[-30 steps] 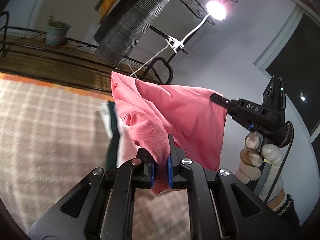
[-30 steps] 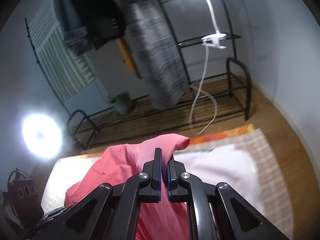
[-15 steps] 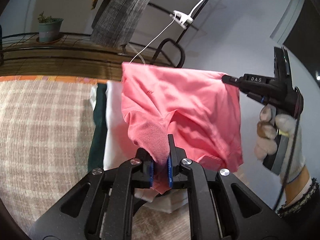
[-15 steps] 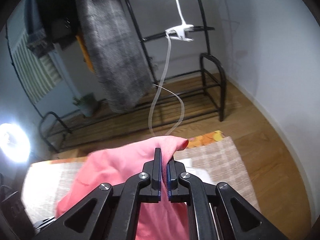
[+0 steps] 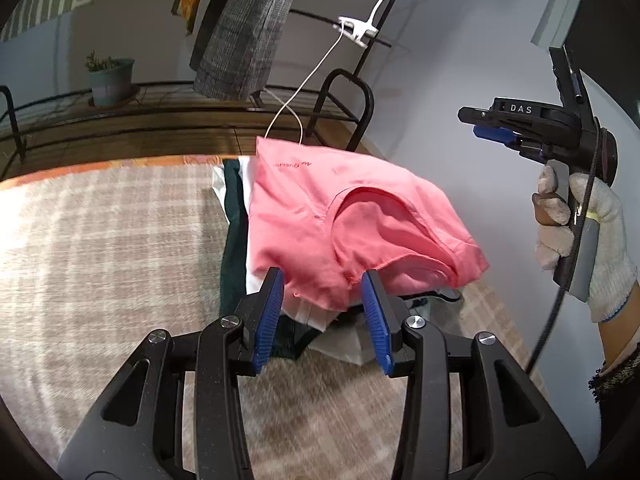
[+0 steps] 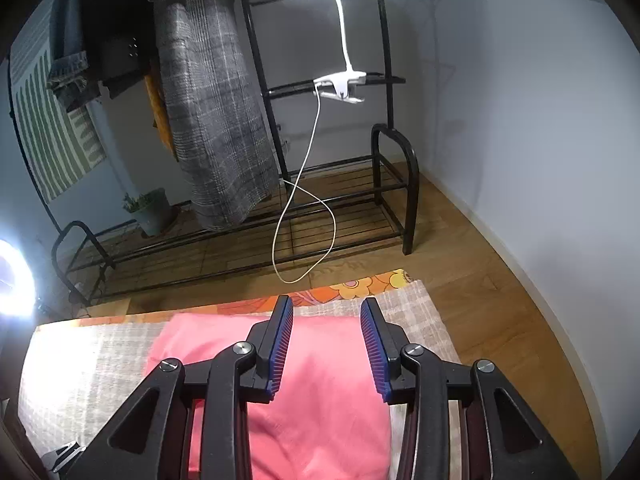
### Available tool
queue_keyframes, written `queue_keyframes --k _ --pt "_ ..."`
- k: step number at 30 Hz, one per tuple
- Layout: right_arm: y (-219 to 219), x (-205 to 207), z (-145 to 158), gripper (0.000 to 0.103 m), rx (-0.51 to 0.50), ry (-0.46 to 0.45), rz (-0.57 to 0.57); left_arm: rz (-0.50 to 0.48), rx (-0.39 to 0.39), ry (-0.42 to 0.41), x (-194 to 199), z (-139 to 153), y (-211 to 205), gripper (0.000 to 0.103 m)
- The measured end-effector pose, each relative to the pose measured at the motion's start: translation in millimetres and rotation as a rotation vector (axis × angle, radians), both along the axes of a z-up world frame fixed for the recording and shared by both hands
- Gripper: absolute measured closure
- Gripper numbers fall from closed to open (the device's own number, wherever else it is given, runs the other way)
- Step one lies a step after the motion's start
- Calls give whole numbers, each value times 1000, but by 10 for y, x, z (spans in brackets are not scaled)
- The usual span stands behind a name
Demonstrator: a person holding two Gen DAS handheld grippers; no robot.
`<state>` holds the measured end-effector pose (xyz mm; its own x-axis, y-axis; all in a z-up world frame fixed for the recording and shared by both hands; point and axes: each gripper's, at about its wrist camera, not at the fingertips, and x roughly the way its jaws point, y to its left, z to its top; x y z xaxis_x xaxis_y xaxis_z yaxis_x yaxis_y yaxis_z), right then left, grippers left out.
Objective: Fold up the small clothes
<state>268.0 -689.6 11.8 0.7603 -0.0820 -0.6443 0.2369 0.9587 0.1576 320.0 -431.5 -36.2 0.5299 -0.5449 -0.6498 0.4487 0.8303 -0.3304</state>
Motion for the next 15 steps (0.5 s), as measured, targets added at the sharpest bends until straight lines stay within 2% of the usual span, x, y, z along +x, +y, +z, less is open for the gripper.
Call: queue_keyframes --k 6,13,15 --pt "219 -353 264 65 -28 -20 9 1 3 -87 -375 385 165 62" --pt "582 -878 682 65 -54 -62 16 -4 -31 -156 -833 860 470 62" --pt "691 -1026 786 65 -58 -75 20 -8 -31 -188 -990 986 587 58"
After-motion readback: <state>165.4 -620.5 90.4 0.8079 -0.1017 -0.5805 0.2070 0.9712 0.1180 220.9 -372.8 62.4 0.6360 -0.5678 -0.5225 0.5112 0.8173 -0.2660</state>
